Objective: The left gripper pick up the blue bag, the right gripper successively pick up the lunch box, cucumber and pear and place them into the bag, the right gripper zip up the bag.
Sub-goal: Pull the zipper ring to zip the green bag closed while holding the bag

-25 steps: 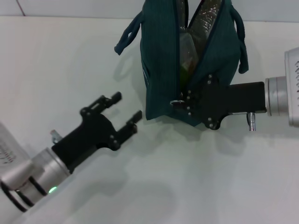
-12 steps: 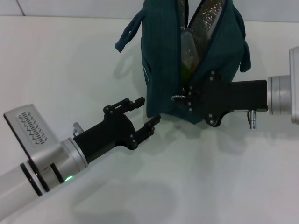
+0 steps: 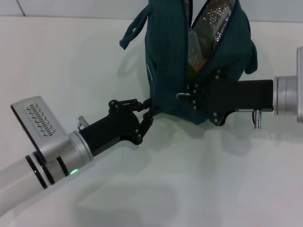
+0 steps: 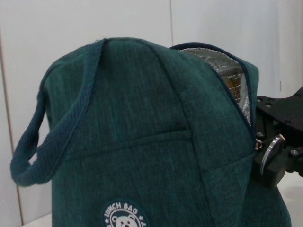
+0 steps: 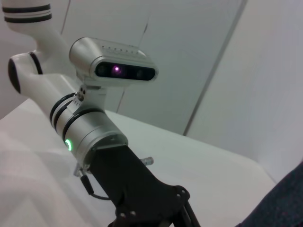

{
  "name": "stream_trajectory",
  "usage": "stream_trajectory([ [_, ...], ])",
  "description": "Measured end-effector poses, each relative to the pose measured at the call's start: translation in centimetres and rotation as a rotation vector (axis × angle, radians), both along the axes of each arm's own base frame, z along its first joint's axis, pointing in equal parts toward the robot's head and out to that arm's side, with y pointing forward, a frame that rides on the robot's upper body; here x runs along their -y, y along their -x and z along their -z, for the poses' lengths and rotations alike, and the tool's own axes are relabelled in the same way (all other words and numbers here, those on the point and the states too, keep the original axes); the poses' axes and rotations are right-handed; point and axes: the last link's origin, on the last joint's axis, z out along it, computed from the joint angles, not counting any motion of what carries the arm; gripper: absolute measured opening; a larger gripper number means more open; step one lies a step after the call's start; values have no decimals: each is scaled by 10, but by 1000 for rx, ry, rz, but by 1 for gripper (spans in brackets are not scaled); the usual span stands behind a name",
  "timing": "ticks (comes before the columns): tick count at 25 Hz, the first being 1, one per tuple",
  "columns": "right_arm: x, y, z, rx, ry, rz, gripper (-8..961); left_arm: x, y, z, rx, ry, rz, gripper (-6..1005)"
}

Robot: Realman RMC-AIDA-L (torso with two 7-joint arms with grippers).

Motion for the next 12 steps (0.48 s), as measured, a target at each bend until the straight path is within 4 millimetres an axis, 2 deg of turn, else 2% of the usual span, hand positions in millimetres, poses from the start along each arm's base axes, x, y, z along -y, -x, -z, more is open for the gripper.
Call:
stream_trajectory([
  [5, 0, -4, 0, -26, -19, 4, 11, -5, -3, 1, -20, -4, 20, 179],
  [10, -1, -5, -1, -47, -38, 2, 11, -5, -2, 1, -51, -20, 39, 64],
  [12, -1, -6, -1, -68, -58, -1, 11, -4, -2, 2, -61, -20, 51, 63],
])
